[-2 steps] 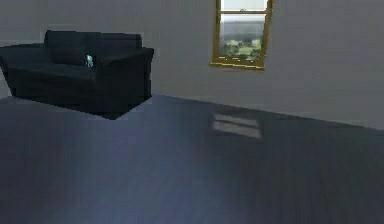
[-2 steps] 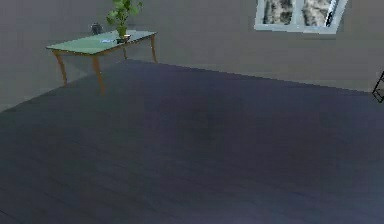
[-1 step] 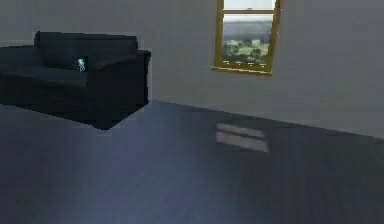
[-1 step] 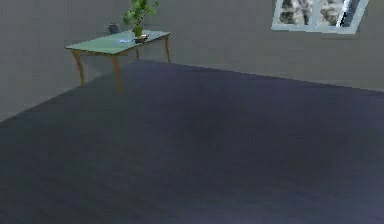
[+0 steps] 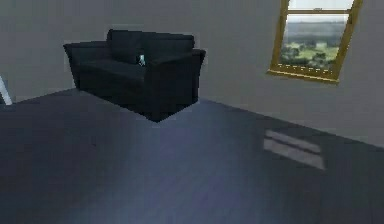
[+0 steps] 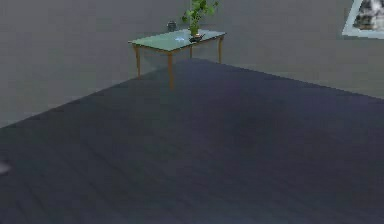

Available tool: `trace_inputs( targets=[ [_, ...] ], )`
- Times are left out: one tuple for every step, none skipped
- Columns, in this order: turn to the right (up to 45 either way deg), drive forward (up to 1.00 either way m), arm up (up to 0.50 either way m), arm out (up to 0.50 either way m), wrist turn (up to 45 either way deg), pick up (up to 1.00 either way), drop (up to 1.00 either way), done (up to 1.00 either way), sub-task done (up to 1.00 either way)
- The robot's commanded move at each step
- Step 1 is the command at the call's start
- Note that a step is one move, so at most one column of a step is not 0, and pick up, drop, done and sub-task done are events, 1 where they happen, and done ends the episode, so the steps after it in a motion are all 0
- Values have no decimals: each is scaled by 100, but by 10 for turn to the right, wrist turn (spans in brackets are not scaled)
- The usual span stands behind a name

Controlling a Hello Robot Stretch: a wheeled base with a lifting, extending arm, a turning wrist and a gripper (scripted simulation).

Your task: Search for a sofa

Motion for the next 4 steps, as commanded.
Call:
trace_inputs(
  targets=[
    [-30, 0, 0, 0, 0, 0, 0, 0, 0],
    [0, 100, 0, 0, 0, 0, 0, 0, 0],
    [0, 100, 0, 0, 0, 0, 0, 0, 0],
    [-240, 0, 0, 0, 0, 0, 0, 0, 0]
  ],
)
